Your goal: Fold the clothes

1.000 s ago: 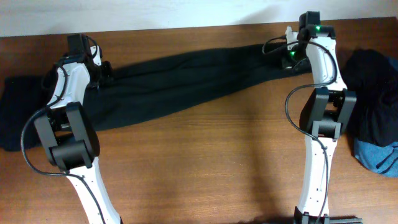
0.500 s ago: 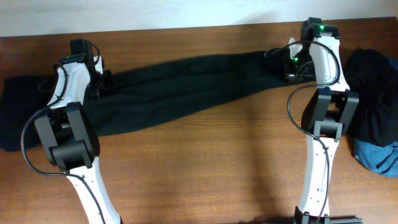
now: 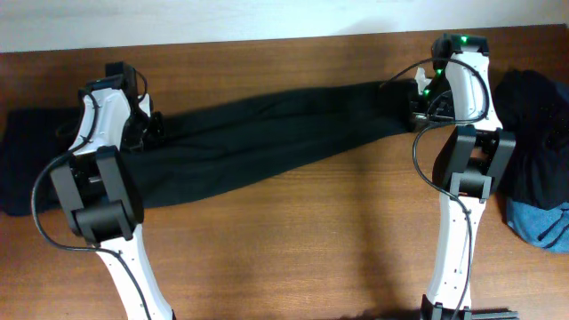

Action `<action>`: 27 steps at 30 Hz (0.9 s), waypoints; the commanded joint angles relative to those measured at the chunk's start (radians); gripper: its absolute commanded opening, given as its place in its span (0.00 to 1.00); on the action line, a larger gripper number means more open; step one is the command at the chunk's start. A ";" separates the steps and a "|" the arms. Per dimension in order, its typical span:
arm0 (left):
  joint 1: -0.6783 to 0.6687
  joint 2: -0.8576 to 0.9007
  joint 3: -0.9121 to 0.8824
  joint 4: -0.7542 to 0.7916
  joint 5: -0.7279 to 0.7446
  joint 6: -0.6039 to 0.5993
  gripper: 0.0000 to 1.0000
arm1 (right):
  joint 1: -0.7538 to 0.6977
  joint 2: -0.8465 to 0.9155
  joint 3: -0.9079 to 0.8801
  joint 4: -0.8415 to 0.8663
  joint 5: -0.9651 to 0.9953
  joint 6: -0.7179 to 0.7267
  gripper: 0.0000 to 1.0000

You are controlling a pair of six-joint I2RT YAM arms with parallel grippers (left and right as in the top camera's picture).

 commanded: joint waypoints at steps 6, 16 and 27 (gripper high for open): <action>-0.011 0.010 -0.008 -0.037 -0.007 -0.028 0.03 | 0.030 -0.149 -0.002 0.107 -0.020 0.009 0.04; -0.011 0.010 -0.008 -0.002 -0.007 -0.027 0.04 | 0.040 -0.113 -0.005 0.307 0.051 0.012 0.04; -0.011 0.010 -0.008 0.028 -0.031 0.000 0.04 | 0.028 -0.027 -0.005 0.359 0.089 0.011 0.04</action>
